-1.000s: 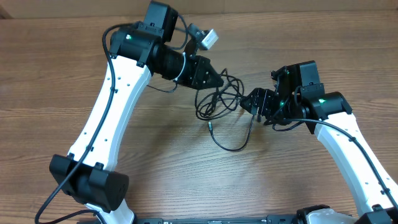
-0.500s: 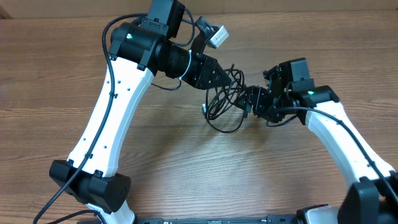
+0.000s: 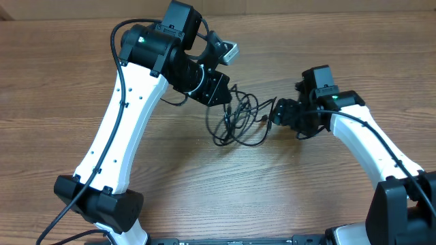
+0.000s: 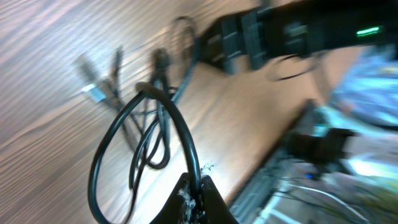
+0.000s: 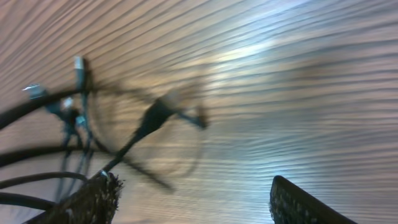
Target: Untangle cables
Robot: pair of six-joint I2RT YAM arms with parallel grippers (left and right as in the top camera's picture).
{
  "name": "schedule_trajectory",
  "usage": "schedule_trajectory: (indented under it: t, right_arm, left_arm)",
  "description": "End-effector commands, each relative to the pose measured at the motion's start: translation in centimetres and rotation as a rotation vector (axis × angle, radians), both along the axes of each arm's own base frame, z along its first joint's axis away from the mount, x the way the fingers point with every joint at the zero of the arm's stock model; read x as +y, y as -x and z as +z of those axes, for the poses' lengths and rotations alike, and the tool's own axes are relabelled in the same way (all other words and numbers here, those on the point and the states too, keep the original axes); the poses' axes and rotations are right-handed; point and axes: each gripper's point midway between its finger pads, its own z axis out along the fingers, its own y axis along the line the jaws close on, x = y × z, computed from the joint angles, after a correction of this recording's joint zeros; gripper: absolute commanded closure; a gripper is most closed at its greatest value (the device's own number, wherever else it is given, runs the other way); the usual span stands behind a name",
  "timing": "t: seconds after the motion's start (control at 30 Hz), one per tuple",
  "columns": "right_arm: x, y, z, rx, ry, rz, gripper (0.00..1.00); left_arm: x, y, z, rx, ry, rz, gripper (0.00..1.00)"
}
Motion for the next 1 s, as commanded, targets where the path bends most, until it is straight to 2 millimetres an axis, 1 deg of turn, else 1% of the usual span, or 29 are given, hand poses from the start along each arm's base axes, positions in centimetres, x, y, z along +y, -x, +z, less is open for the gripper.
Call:
schedule_trajectory:
  t: [0.0, 0.03, 0.07, 0.13, 0.17, 0.2, 0.27, 0.33, 0.4, 0.53, 0.6, 0.63, 0.67, 0.77, 0.83, 0.9, 0.97]
  right_arm:
    - [-2.4, -0.5, -0.2, -0.001, 0.069, -0.055, 0.24]
    - [-2.1, -0.3, -0.2, 0.007, 0.048, -0.051, 0.23]
    - [-1.4, 0.0, -0.1, 0.019, 0.006, -0.032, 0.19]
    - [1.0, 0.4, 0.7, 0.004, -0.115, 0.090, 0.18]
    - [2.9, 0.9, 1.7, -0.023, -0.222, 0.198, 0.18]
    - [4.0, 1.2, 2.4, -0.038, -0.288, 0.257, 0.18]
    - [5.7, 1.9, 3.8, -0.076, -0.401, 0.361, 0.18]
    - [6.8, 2.3, 4.9, -0.108, -0.477, 0.429, 0.18]
    - [7.2, 2.4, 5.4, -0.121, -0.514, 0.449, 0.19]
    - [7.3, 2.1, 5.5, -0.141, -0.514, 0.454, 0.29]
    - [7.3, 2.0, 5.6, -0.137, -0.519, 0.445, 0.32]
    - [7.4, 2.0, 5.7, -0.139, -0.529, 0.446, 0.38]
    - [7.6, 2.1, 5.9, -0.141, -0.544, 0.450, 0.42]
    - [8.4, 2.5, 7.1, -0.149, -0.629, 0.471, 0.48]
    - [9.2, 2.8, 8.4, -0.159, -0.716, 0.491, 0.53]
    - [9.7, 2.8, 9.6, -0.128, -0.797, 0.456, 0.53]
    - [9.8, 2.4, 9.9, -0.071, -0.823, 0.380, 0.53]
  left_arm:
    - [2.5, -1.3, -0.5, -0.083, -0.168, 0.069, 0.96]
    - [2.5, -1.2, -0.5, -0.080, -0.168, 0.068, 0.96]
    - [2.4, -1.1, -0.5, -0.074, -0.162, 0.064, 0.96]
    - [2.4, -1.0, -0.5, -0.078, -0.163, 0.051, 0.96]
    - [2.4, -1.0, -0.5, -0.096, -0.167, 0.016, 0.96]
    - [2.5, -0.9, -0.5, -0.104, -0.171, -0.002, 0.96]
    - [2.5, -0.7, -0.6, -0.115, -0.177, -0.033, 0.96]
    - [2.8, -0.8, -0.7, -0.123, -0.191, -0.038, 0.96]
    - [3.1, -1.0, -0.8, -0.125, -0.208, -0.024, 0.96]
    - [3.1, -0.9, -0.8, -0.121, -0.208, -0.026, 0.96]
    - [2.9, -0.9, -0.8, -0.124, -0.202, -0.034, 0.96]
    - [2.9, -1.0, -0.7, -0.132, -0.200, -0.042, 0.96]
    - [2.8, -0.9, -0.7, -0.137, -0.196, -0.055, 0.96]
    - [2.0, -0.4, -0.4, -0.168, -0.151, -0.157, 0.96]
    - [1.4, 0.0, -0.1, -0.195, -0.116, -0.231, 0.96]
    - [1.0, 0.2, 0.1, -0.224, -0.089, -0.295, 0.96]
    - [0.7, 0.5, 0.3, -0.241, -0.064, -0.336, 0.96]
